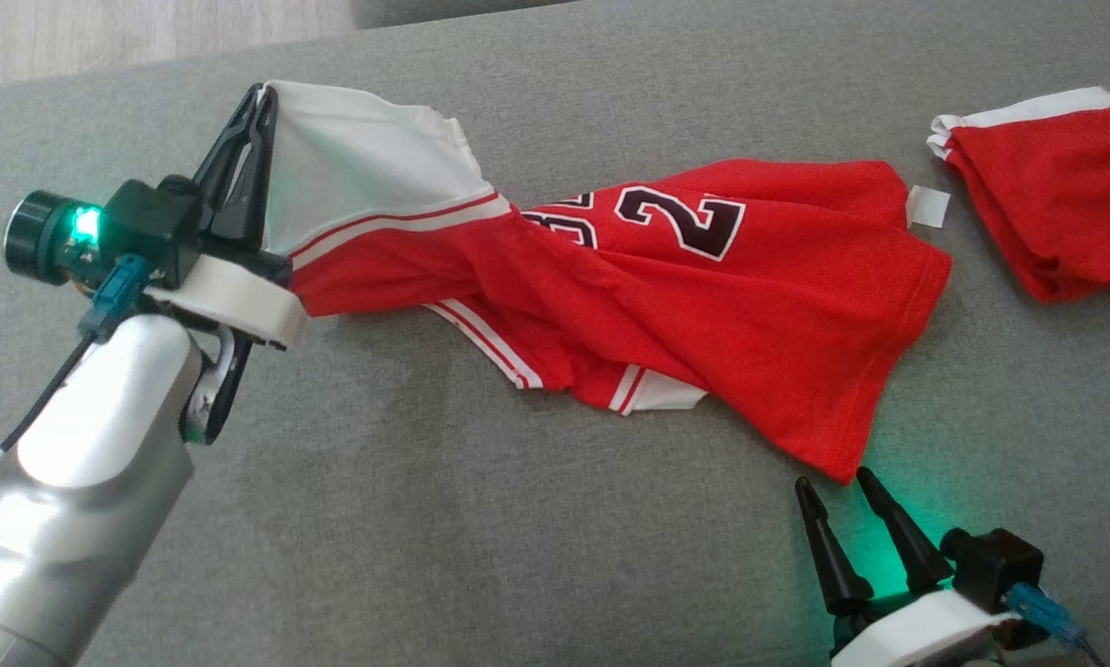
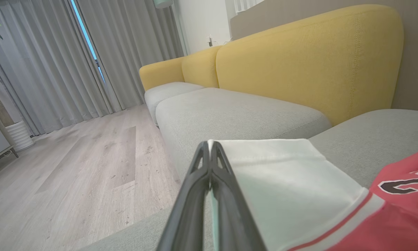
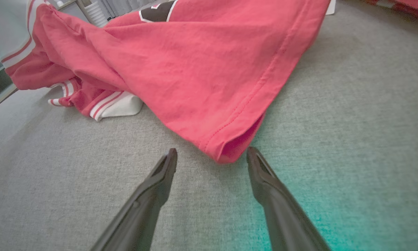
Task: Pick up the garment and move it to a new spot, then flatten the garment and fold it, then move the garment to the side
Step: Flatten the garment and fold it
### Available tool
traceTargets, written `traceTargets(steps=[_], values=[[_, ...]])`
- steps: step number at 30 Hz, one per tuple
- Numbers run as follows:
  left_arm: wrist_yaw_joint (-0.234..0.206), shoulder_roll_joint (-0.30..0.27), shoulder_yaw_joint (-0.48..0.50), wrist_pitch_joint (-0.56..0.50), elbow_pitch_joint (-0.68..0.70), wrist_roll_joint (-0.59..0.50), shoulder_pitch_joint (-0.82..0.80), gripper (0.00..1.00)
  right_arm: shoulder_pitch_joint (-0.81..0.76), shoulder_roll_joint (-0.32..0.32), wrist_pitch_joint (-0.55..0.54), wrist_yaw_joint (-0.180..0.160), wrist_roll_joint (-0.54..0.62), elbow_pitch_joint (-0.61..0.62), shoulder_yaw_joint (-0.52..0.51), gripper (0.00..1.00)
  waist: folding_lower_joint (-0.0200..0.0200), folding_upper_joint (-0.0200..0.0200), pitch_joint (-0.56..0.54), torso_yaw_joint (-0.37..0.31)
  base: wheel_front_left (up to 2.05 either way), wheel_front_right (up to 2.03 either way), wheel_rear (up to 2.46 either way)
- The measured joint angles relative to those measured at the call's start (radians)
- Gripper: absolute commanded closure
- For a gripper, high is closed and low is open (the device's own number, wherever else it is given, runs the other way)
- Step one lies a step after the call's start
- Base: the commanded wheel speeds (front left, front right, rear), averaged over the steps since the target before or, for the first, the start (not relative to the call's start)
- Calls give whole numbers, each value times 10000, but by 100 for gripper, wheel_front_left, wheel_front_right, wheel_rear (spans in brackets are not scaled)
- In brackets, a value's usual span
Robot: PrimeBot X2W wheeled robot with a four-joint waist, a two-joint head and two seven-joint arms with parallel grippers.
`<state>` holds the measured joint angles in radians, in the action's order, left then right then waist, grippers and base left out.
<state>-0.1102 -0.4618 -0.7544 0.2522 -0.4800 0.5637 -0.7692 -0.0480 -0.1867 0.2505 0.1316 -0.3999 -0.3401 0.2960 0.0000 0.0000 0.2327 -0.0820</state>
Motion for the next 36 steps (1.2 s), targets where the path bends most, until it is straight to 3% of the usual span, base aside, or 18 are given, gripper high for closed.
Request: traceTargets(steps=[5,6,9,11,12,20,26,31,32,33,34,36], values=[[4,-36,-56,-19,36,0,-1,100,42,-96,0,0,-4,-98,119,0,0,0,40,67,0,0,0],[8,-42,-63,-19,54,0,-1,100,71,-111,0,0,4,-138,165,8,0,0,50,81,0,0,0],[19,-59,-125,-23,105,0,-1,100,255,-125,0,0,59,-234,232,52,0,0,88,110,0,0,0],[44,-65,-161,-46,136,2,-1,100,378,-136,0,0,159,-320,244,94,0,0,115,125,0,0,0],[44,-65,-165,-46,153,2,-2,100,425,-136,0,0,240,-326,219,100,0,0,125,131,0,0,0],[44,-186,-153,-38,422,33,29,100,467,-182,0,0,155,420,-253,100,0,0,-199,96,0,0,0],[19,-412,107,-2,1058,107,721,100,15,-685,2,0,-17,1676,-1066,100,0,0,-748,-9,0,0,0],[-42,-558,153,0,1371,176,1007,100,-406,-924,-113,0,-251,1871,-1114,100,-2,0,-1121,-65,0,0,0],[-42,-562,151,0,1423,176,1034,100,-525,-972,-282,0,-341,1868,-1055,92,-2,0,-1185,-61,0,0,0],[-42,-560,146,0,1475,176,1049,100,-646,-1024,-430,0,-382,1858,-1001,34,-2,0,-1223,-38,0,0,0],[-42,-556,138,0,1538,178,1056,100,-754,-1055,-502,0,-401,1835,-961,0,-2,0,-1234,3,0,0,0],[-40,-539,121,-2,1605,178,1079,100,-896,-1066,-589,0,-401,1739,-821,0,-1,0,-1213,86,0,0,0]])
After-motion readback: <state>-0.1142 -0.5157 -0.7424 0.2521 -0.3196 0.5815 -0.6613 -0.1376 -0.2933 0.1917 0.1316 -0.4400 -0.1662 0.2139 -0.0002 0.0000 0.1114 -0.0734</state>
